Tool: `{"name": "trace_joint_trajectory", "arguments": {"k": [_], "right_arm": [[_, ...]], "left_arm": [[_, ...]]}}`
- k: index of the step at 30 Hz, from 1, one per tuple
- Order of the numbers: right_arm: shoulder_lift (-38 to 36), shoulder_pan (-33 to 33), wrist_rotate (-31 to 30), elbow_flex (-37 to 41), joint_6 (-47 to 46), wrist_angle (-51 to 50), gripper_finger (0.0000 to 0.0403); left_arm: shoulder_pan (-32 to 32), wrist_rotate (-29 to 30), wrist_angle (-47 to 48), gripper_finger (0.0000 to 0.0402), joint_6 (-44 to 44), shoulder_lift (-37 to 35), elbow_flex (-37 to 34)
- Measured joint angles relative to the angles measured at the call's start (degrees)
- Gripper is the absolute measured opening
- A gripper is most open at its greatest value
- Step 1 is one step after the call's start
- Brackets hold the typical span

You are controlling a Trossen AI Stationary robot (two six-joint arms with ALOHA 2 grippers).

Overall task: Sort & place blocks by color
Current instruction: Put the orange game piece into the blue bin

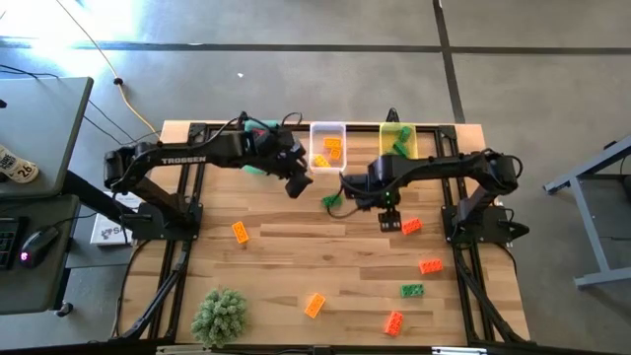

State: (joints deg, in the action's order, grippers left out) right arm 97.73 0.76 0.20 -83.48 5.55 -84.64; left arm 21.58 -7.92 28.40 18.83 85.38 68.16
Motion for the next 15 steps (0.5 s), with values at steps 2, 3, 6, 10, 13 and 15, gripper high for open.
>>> {"name": "trace_joint_trajectory", "arguments": {"k": [2, 3, 6, 10, 13, 15], "right_arm": [[0.00, -1.80, -1.62, 0.00, 1.39, 0.11, 0.0261], [0.00, -2.57, -2.08, 0.00, 1.94, 0.34, 0.0261], [0.00, -4.28, -3.25, 0.00, 2.24, 1.21, 0.0261], [0.00, -5.50, -3.36, 0.00, 1.01, 2.97, 0.0261], [-0.67, -6.18, -3.36, 2.26, -0.04, 5.03, 0.0261], [-2.02, -6.62, -3.38, 5.72, -1.16, 5.61, 0.0261]], "left_arm": [[-1.27, 0.00, 0.61, 0.0216, 0.00, 0.02, 0.00], [-1.87, -0.02, 0.62, 0.0216, 0.00, 0.02, 0.00], [-3.44, -0.02, 0.74, 0.0216, 0.00, 0.02, 0.00], [-5.03, 1.27, 0.72, 0.0216, -0.02, 0.02, 0.00], [-5.92, 4.00, 0.74, 0.0216, -0.02, 0.02, 0.00], [-6.25, 4.88, 0.77, 0.0216, -0.13, 0.02, 0.00]]}}
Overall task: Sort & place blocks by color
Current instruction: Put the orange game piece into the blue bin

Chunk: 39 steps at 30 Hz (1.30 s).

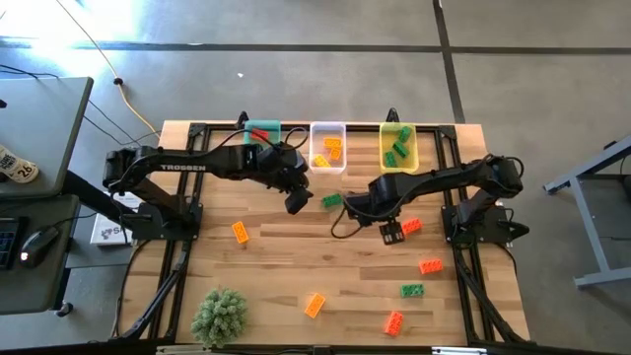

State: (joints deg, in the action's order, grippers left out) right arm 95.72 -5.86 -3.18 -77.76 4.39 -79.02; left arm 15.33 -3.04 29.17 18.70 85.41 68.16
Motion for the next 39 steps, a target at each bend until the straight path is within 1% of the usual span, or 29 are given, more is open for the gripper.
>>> {"name": "trace_joint_trajectory", "arguments": {"k": [4, 8, 13, 18, 23, 26, 32, 36, 39], "right_arm": [[-3.76, -1.04, -1.55, 7.18, -2.55, 1.11, 0.0261], [-8.00, -1.49, -2.88, 13.27, -2.09, 3.19, 0.0261], [-13.21, -1.43, -2.12, 21.25, 0.48, 7.68, 0.0261], [-15.98, -1.43, 0.18, 28.17, 1.04, 12.12, 0.0261], [-16.26, -1.41, -0.41, 29.79, 1.24, 13.72, 0.0261], [-16.26, -1.41, -0.28, 29.88, 1.23, 13.86, 0.0261], [-16.16, -1.43, -1.08, 29.88, 1.23, 14.17, 0.0261], [-14.10, -1.43, -0.98, 29.88, 1.26, 15.32, 0.0261], [-10.96, -1.43, -0.24, 29.88, 1.91, 16.39, 0.0261]], "left_arm": [[-0.43, 1.13, 0.17, 0.0216, -0.89, 0.00, 0.00], [-0.45, 1.89, 0.17, 0.0216, -0.89, 0.00, 0.00], [-0.43, 2.40, 0.17, 0.0216, -0.79, 0.00, 0.00], [-0.39, 2.46, 0.15, 0.0216, -0.74, 0.02, -0.02], [-0.39, 4.10, 0.13, 0.0216, -0.49, 0.04, -0.02], [-0.39, 5.60, 0.11, 0.0216, 0.14, 0.04, -0.02], [-0.36, 6.73, -0.22, 0.0216, 0.16, 0.04, -0.02], [-0.36, 6.90, -0.35, 0.0216, 0.17, 0.04, -0.02], [-0.36, 6.94, -0.42, 0.0216, 0.16, 0.04, -0.02]]}}
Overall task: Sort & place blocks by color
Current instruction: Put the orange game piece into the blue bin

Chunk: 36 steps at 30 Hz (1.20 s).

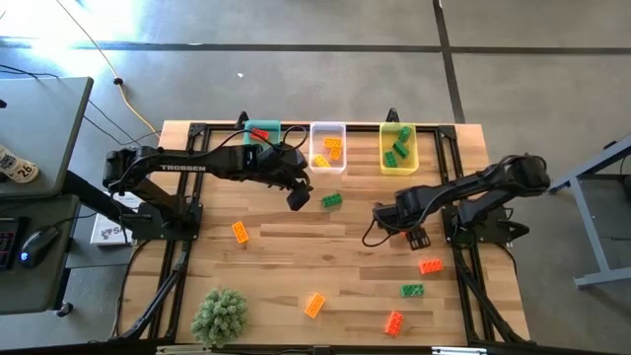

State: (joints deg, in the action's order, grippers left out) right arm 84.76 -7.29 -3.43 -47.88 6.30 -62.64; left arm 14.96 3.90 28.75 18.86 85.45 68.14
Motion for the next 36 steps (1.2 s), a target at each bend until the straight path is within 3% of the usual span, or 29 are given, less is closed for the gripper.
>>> {"name": "trace_joint_trajectory", "arguments": {"k": [13, 16, 22, 31, 36], "right_arm": [[11.85, -0.15, -1.30, -0.15, -0.86, 4.31, 0.0250], [12.82, -0.15, -0.68, -0.25, -2.17, 4.61, 0.0216], [12.82, -0.46, 0.43, -0.20, -4.57, 5.01, 0.0111], [12.93, -0.04, 3.67, -0.69, -8.41, 4.65, 0.0111], [11.37, 1.08, 6.25, -5.37, -12.47, 5.69, 0.0111]], "left_arm": [[0.00, -0.02, 0.02, 0.0216, -1.06, 0.01, 0.00], [0.00, -0.02, 0.06, 0.0216, -1.04, 0.02, 0.00], [0.00, -0.02, 0.11, 0.0216, -1.06, 0.02, 0.00], [0.04, -0.03, 0.13, 0.0216, -2.04, 0.02, 0.00], [0.17, -0.13, 0.14, 0.0216, -4.06, 0.02, -0.01]]}}
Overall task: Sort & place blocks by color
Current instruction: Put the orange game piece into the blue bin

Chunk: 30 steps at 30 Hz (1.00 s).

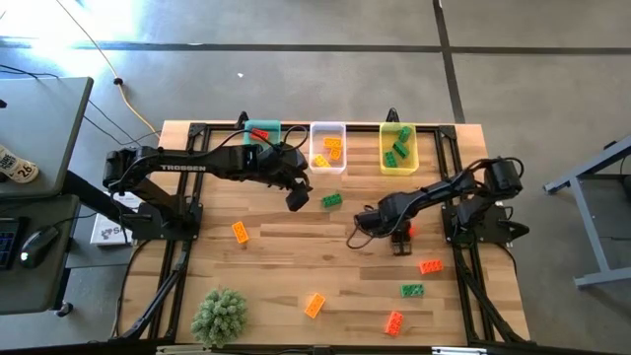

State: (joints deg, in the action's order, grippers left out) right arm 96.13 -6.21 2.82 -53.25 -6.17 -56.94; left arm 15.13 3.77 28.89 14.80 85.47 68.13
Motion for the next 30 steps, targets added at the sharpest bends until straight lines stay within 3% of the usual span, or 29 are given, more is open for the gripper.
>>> {"name": "trace_joint_trajectory", "arguments": {"k": [12, 24, 30], "right_arm": [[-5.55, 6.95, -3.83, -15.34, -3.81, 2.04, 0.0111], [-5.50, 13.63, -3.71, -29.42, 3.78, 2.59, 0.0111], [-5.50, 18.34, -0.69, -37.07, 8.75, 2.76, 0.0111]], "left_arm": [[3.92, -8.81, -0.87, 0.0216, -0.75, -0.11, -0.01], [5.99, -12.06, -10.08, 0.0216, -7.05, -0.20, -0.01], [7.86, -12.16, -12.93, 0.0216, -7.08, -0.20, -0.01]]}}
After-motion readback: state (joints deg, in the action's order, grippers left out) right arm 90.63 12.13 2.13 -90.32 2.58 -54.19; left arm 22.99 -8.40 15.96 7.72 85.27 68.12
